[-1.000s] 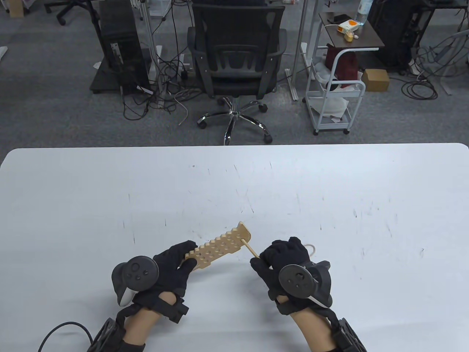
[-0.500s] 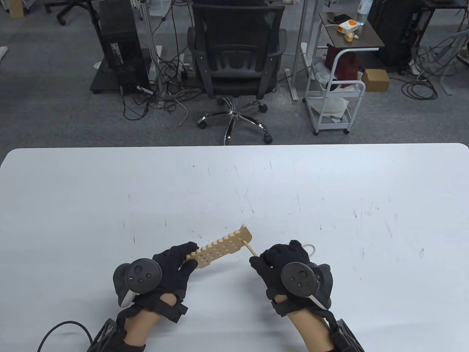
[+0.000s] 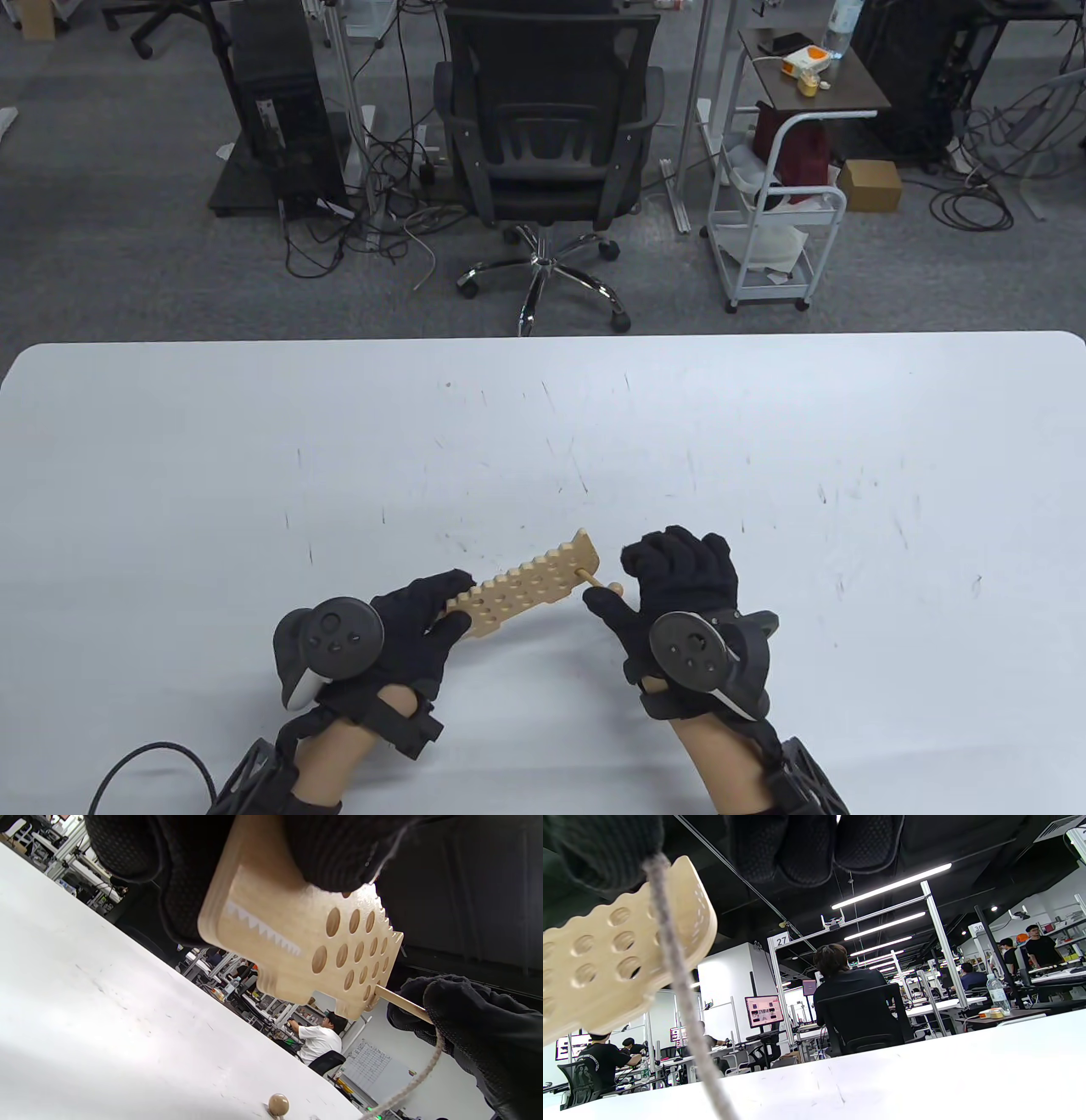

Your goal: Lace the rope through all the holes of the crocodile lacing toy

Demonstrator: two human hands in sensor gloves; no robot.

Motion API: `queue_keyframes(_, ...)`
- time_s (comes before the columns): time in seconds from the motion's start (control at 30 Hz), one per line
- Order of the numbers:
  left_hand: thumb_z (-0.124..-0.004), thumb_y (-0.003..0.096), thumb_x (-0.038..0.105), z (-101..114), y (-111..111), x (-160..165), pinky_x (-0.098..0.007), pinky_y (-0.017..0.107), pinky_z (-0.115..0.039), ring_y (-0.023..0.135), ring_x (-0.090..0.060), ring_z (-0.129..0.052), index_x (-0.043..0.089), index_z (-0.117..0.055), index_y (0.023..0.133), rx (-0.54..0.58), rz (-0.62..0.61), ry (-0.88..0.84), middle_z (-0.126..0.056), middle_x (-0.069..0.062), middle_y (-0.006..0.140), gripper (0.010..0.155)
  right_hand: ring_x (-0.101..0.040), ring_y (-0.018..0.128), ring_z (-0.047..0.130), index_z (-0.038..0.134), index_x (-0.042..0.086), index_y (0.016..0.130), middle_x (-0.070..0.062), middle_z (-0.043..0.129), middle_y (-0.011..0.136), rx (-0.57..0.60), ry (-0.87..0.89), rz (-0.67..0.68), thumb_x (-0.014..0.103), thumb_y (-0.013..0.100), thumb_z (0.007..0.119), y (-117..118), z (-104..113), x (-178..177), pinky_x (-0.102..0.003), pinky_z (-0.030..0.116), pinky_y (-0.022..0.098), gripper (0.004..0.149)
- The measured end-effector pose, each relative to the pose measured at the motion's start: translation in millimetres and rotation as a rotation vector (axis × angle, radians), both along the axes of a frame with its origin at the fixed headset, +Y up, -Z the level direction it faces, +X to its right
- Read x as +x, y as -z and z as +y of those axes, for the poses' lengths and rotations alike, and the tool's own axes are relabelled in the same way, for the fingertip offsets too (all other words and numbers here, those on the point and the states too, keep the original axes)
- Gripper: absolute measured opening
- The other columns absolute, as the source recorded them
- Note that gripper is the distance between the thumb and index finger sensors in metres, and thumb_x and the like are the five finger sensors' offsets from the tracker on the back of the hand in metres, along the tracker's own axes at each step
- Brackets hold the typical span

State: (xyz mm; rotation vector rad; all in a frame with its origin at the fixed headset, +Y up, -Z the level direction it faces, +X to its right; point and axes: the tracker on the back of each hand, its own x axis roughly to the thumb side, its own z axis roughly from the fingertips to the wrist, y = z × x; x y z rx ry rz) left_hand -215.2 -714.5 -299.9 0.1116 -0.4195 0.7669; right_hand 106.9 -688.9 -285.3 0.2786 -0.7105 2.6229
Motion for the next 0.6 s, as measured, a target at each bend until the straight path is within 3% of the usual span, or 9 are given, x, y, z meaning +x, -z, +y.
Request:
queue_keyframes(0.17, -0.082, 0.0396, 0.036, -1.6, 0.7, 1.2, -0.052, 0.065, -0.075, 0.059, -0.025, -0.102, 0.029, -0.073, 0.094, -0.038, -0.029, -0.035, -0.092, -0.001, 0.078, 0.055, -0.043, 0.094, 0.051, 0.059, 0.017, 0.093, -0.010, 0.057, 0.100, -0.001, 0.001, -0.002, 0.064, 0.039, 0.077, 0.1, -0.2, -0.2, -0.064, 0.031, 0.070, 0.074)
queue_keyframes(0.6, -0.081, 0.0397, 0.037, -2.9, 2.3, 5.2, -0.051, 0.065, -0.075, 0.059, -0.024, -0.102, 0.029, -0.074, 0.093, -0.095, -0.103, -0.081, -0.093, 0.000, 0.078, 0.055, -0.043, 0.094, 0.051, 0.059, 0.016, 0.094, -0.011, 0.057, 0.101, -0.008, -0.006, 0.008, 0.065, 0.039, 0.077, 1.2, -0.9, -3.0, -0.064, 0.031, 0.070, 0.076)
